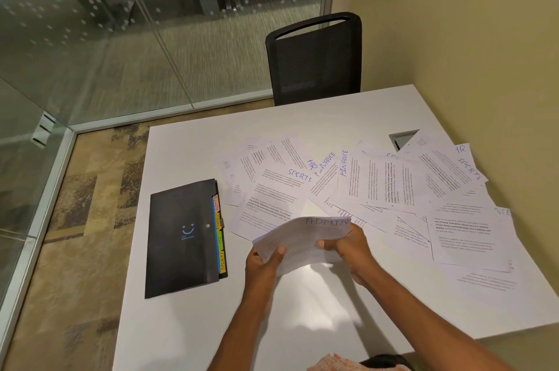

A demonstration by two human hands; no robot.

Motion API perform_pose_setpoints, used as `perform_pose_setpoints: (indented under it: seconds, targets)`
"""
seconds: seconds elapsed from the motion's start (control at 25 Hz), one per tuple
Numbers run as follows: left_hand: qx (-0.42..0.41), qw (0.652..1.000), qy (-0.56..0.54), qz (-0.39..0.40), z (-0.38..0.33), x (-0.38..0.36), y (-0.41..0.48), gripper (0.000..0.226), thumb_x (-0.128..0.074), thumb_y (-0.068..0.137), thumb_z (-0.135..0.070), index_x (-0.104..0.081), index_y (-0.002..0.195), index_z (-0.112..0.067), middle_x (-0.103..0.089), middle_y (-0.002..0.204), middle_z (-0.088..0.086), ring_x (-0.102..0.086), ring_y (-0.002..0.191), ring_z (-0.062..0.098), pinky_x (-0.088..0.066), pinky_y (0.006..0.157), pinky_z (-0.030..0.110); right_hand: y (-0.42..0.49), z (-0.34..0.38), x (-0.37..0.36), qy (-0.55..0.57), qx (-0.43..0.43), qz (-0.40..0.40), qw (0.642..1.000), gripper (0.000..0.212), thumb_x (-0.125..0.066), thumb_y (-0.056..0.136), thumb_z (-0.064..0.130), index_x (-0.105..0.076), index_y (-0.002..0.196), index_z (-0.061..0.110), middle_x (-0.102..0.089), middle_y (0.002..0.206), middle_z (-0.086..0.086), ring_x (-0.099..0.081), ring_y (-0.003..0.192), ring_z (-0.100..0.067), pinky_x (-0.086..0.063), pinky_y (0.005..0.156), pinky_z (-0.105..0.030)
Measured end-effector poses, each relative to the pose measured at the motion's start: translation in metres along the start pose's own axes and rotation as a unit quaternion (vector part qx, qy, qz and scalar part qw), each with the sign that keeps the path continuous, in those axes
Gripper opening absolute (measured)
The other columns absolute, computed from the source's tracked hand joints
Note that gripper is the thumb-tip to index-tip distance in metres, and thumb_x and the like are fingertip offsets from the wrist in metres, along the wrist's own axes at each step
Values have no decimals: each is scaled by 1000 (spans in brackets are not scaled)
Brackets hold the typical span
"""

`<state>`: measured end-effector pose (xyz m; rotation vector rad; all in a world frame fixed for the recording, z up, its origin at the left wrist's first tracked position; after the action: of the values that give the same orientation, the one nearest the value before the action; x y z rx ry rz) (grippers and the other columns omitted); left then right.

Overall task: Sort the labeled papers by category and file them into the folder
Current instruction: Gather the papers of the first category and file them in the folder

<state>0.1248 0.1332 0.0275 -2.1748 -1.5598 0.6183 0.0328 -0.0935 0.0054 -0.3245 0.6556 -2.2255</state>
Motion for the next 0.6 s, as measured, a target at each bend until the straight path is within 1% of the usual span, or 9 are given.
perform_pose_setpoints:
  seconds: [0.16,0.28,0.4,0.44,0.52,0.6]
  targets:
    - [-10,1000,-16,0,-5,-2,3,46,-78,94,-12,-63,135,-27,-74,122,2,-69,110,17,-62,75,22,5,1,1,4,2,-8,1000,41,-86,71,-18,-77,106,1,-83,99,-12,-77,88,-21,-65,79,-34]
    - [-3,1000,-2,1,2,-2,7,43,-79,93,-10,-64,128,-31,-75,120,0,-69,110,16,-60,72,20,9,-5,1,-11,-4,-11,1000,39,-84,72,-20,-79,103,3,-83,98,-11,-76,87,-22,-63,71,-29]
    - [12,1000,10,3,10,-5,10,40,-79,93,-9,-65,119,-36,-74,122,0,-70,109,15,-60,78,25,10,-10,-2,-16,-16,-3,1000,40,-80,73,-23,-80,101,6,-83,95,-8,-76,85,-21,-60,64,-22]
    - [14,1000,12,1,11,-5,11,39,-78,93,-8,-65,117,-36,-75,121,1,-71,107,13,-61,79,25,11,-10,-2,-15,-18,-6,1000,41,-80,73,-24,-80,102,5,-83,96,-8,-77,84,-19,-60,64,-22]
    - [12,1000,17,-2,10,-5,15,37,-77,94,-7,-65,114,-35,-75,115,-3,-74,96,5,-60,72,18,14,-10,-3,-15,-22,-10,1000,41,-81,73,-23,-80,102,6,-83,96,-8,-77,82,-18,-62,66,-24]
    - [11,1000,21,-5,10,-6,19,36,-78,94,-8,-65,117,-32,-74,112,-7,-74,89,-1,-59,69,15,17,-9,-4,-18,-19,-6,1000,41,-82,73,-21,-80,102,8,-84,95,-6,-79,85,-18,-63,70,-25]
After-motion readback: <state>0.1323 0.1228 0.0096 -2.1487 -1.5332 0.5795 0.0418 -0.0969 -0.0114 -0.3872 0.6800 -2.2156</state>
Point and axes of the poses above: each hand's wrist, its own y-axis towards the middle knuckle, its own x-axis out of the back of the hand, z = x × y, the point moved 9 cm from there along y, towards the middle knuckle
